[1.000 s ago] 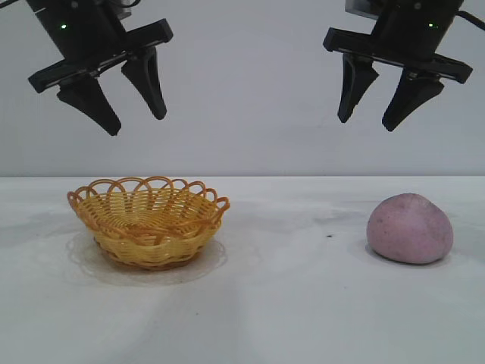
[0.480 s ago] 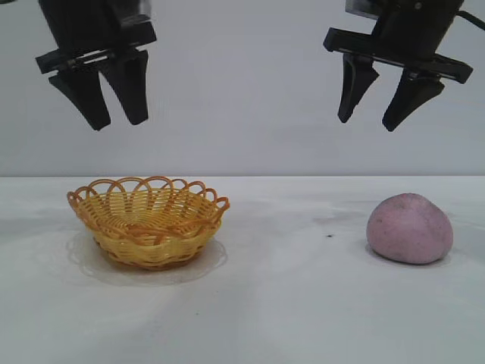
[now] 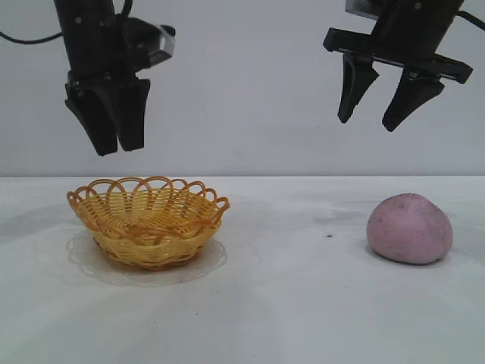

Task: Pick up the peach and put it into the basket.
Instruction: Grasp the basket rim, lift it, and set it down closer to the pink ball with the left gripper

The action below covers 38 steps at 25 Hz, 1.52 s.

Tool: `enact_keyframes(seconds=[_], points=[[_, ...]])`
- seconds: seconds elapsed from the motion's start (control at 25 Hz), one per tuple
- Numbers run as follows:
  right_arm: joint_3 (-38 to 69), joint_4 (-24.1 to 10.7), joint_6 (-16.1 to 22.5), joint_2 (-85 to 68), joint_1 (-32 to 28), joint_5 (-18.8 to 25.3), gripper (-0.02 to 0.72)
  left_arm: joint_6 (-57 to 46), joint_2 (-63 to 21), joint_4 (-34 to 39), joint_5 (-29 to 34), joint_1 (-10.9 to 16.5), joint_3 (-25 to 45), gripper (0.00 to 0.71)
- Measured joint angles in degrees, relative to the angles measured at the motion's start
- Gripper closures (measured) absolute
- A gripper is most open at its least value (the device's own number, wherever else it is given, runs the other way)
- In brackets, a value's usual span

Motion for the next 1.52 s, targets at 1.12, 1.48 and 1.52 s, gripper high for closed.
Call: enact_keyframes(seconds=[1.12,1.48,1.52], points=[[0.0,0.0,-1.13,0.0,0.0,0.45,0.297,-24.07,-0.9,2.17,0.3,-2.44,-3.89,0.71],[0.0,0.0,-1.13,0.0,0.0,0.0,0.297,-32.6,-9.22,-6.28,-0.5,-2.82,7.43,0.71],[0.0,0.0,-1.13,0.0,0.0,-0.1,0.297,-32.84,-10.17,-7.25,-1.64,-3.33,10.5,0.71]])
